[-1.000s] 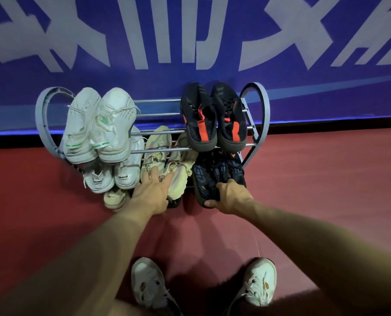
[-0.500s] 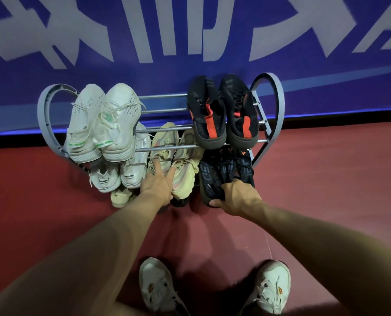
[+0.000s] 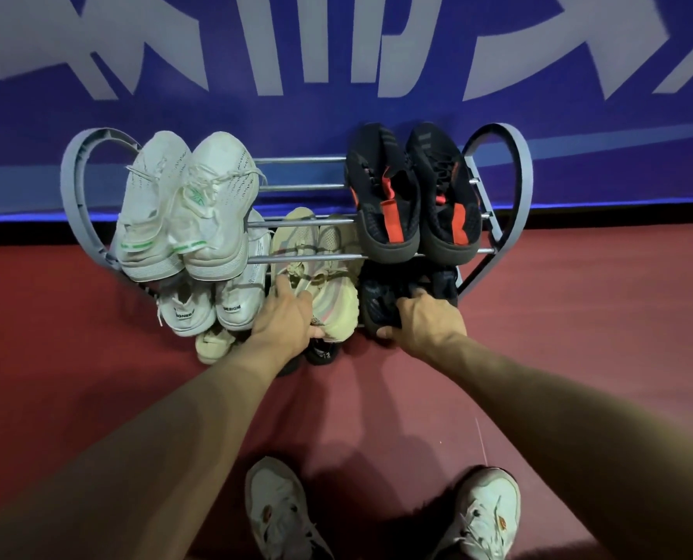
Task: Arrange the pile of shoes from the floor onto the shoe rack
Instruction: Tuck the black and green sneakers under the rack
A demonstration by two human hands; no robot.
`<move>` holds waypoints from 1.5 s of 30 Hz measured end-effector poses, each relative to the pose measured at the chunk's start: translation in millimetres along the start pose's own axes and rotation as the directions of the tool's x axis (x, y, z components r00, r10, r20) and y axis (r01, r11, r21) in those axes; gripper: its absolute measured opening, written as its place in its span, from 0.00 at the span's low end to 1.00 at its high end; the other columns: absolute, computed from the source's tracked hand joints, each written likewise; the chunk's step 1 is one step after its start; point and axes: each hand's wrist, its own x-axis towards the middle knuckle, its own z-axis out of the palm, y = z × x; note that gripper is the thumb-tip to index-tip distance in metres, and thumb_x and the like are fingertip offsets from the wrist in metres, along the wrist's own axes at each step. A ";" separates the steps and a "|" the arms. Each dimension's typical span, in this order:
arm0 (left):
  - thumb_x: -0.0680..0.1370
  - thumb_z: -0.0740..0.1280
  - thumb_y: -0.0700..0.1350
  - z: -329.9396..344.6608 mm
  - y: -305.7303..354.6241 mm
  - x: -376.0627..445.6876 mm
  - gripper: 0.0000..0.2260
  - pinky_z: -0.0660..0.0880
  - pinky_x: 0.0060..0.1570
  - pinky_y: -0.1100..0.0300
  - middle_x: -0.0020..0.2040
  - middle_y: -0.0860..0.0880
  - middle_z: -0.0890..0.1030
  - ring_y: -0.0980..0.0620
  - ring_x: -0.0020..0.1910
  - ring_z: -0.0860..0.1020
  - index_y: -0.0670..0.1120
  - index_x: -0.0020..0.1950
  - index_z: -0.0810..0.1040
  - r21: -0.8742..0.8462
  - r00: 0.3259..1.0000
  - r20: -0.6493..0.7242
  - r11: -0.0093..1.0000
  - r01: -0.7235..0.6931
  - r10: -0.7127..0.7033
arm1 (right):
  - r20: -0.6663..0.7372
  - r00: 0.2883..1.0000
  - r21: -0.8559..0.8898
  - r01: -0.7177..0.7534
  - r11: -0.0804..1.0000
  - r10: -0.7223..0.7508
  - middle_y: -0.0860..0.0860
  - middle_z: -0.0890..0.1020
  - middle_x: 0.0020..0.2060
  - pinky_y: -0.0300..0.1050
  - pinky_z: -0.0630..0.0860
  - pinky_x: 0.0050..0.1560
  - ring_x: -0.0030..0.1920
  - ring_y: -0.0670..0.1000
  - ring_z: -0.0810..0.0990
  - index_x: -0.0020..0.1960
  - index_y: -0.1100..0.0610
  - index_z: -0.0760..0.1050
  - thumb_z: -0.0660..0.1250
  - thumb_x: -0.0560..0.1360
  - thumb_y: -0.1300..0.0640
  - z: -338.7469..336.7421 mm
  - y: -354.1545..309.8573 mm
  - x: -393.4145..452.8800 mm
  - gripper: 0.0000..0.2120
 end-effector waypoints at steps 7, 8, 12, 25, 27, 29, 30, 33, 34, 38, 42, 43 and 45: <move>0.77 0.72 0.56 6.4 12.6 2.4 0.27 0.74 0.61 0.48 0.66 0.41 0.60 0.42 0.67 0.69 0.41 0.67 0.70 -0.072 0.999 -0.033 0.997 0.019 -0.021 | 0.004 0.996 0.104 -0.087 0.991 0.087 0.57 0.68 0.60 0.58 0.76 0.54 0.58 0.66 0.78 0.66 0.57 0.71 0.67 0.77 0.39 8.3 -2.8 7.8 0.27; 0.77 0.72 0.56 6.3 12.1 2.4 0.27 0.74 0.61 0.48 0.66 0.42 0.61 0.41 0.67 0.69 0.41 0.67 0.71 -0.085 0.999 -0.034 0.996 0.018 -0.021 | -0.001 0.996 0.111 -0.086 0.990 0.086 0.57 0.69 0.59 0.58 0.76 0.54 0.58 0.66 0.78 0.65 0.57 0.71 0.67 0.77 0.38 9.6 -4.3 8.1 0.27; 0.78 0.72 0.54 1.9 11.0 1.9 0.24 0.74 0.60 0.47 0.65 0.41 0.62 0.41 0.65 0.71 0.40 0.65 0.71 -0.130 0.997 -0.082 0.992 0.002 -0.013 | -0.041 0.993 0.160 -0.102 0.982 0.110 0.57 0.71 0.59 0.58 0.77 0.54 0.58 0.67 0.79 0.64 0.57 0.73 0.68 0.76 0.38 8.9 -7.0 11.4 0.26; 0.76 0.74 0.53 10.1 24.0 10.7 0.28 0.74 0.60 0.48 0.67 0.39 0.61 0.40 0.66 0.67 0.41 0.68 0.67 -0.120 0.996 -0.080 0.992 0.031 -0.040 | 0.017 0.992 0.255 -0.125 0.959 0.124 0.60 0.63 0.60 0.58 0.75 0.54 0.55 0.70 0.78 0.63 0.59 0.66 0.66 0.78 0.53 15.8 16.7 16.4 0.17; 0.76 0.74 0.52 8.1 22.5 9.2 0.29 0.74 0.61 0.46 0.68 0.38 0.60 0.38 0.66 0.67 0.43 0.69 0.64 -0.130 0.997 -0.062 0.991 0.030 -0.039 | 0.034 0.992 0.233 -0.123 0.965 0.119 0.61 0.62 0.62 0.58 0.76 0.54 0.55 0.70 0.78 0.64 0.58 0.64 0.65 0.78 0.54 17.7 16.0 13.8 0.18; 0.76 0.74 0.51 3.3 22.7 5.2 0.29 0.74 0.61 0.44 0.70 0.38 0.59 0.38 0.66 0.69 0.46 0.70 0.62 -0.144 0.997 -0.069 0.989 0.021 -0.031 | 0.064 0.989 0.191 -0.146 0.971 0.136 0.65 0.57 0.69 0.57 0.76 0.54 0.56 0.69 0.79 0.69 0.57 0.61 0.65 0.77 0.55 18.9 10.2 10.9 0.23; 0.77 0.74 0.50 1.0 23.3 1.8 0.30 0.74 0.60 0.45 0.71 0.37 0.57 0.38 0.66 0.69 0.46 0.72 0.60 -0.131 0.997 -0.075 0.991 0.027 -0.037 | 0.090 0.983 0.149 -0.169 0.974 0.157 0.67 0.52 0.73 0.56 0.76 0.56 0.58 0.69 0.79 0.74 0.56 0.57 0.65 0.78 0.55 18.9 5.4 8.6 0.28; 0.77 0.72 0.45 1.3 19.0 -16.8 0.37 0.73 0.61 0.47 0.75 0.37 0.53 0.37 0.67 0.71 0.45 0.78 0.52 -0.076 0.991 -0.031 0.988 0.131 -0.133 | 0.193 0.958 -0.001 -0.215 0.977 0.211 0.71 0.31 0.74 0.55 0.74 0.60 0.65 0.67 0.76 0.81 0.55 0.37 0.64 0.79 0.53 17.1 -13.8 -3.1 0.43; 0.77 0.72 0.44 3.2 14.2 -25.2 0.40 0.73 0.61 0.47 0.74 0.38 0.53 0.38 0.68 0.71 0.44 0.80 0.49 -0.067 0.985 -0.004 0.983 0.170 -0.170 | 0.220 0.952 -0.030 -0.212 0.977 0.213 0.71 0.30 0.74 0.56 0.74 0.61 0.67 0.67 0.74 0.81 0.55 0.34 0.63 0.79 0.53 14.4 -22.0 -9.3 0.44; 0.77 0.70 0.43 -2.6 -10.0 -64.5 0.39 0.74 0.60 0.48 0.76 0.40 0.53 0.38 0.67 0.73 0.43 0.80 0.48 -0.007 0.975 0.060 0.977 0.212 -0.212 | 0.322 0.938 -0.079 -0.109 0.991 0.129 0.69 0.37 0.77 0.61 0.71 0.65 0.74 0.68 0.65 0.81 0.55 0.37 0.62 0.79 0.51 1.7 -53.7 -35.9 0.42; 0.78 0.66 0.43 -5.9 -43.3 -104.1 0.29 0.72 0.63 0.45 0.76 0.39 0.54 0.36 0.68 0.72 0.44 0.76 0.58 0.028 0.975 0.120 0.982 0.185 -0.187 | 0.453 0.886 -0.045 0.138 0.989 -0.103 0.62 0.69 0.71 0.51 0.79 0.46 0.49 0.62 0.81 0.78 0.63 0.54 0.61 0.79 0.52 -17.6 -87.1 -66.2 0.32; 0.78 0.65 0.44 -0.3 -55.9 -110.9 0.29 0.72 0.64 0.46 0.76 0.39 0.55 0.36 0.69 0.72 0.45 0.76 0.57 0.045 0.971 0.152 0.983 0.178 -0.183 | 0.481 0.861 -0.031 0.204 0.979 -0.164 0.60 0.74 0.66 0.46 0.75 0.39 0.46 0.60 0.81 0.77 0.63 0.56 0.61 0.80 0.53 -23.3 -95.2 -74.1 0.30; 0.79 0.63 0.47 13.8 -82.7 -115.4 0.28 0.71 0.63 0.47 0.76 0.41 0.55 0.37 0.68 0.73 0.46 0.77 0.57 0.087 0.952 0.219 0.976 0.201 -0.216 | 0.500 0.819 0.005 0.322 0.947 -0.281 0.59 0.79 0.60 0.45 0.76 0.38 0.49 0.58 0.83 0.76 0.62 0.61 0.60 0.82 0.54 -23.9 -109.6 -78.1 0.25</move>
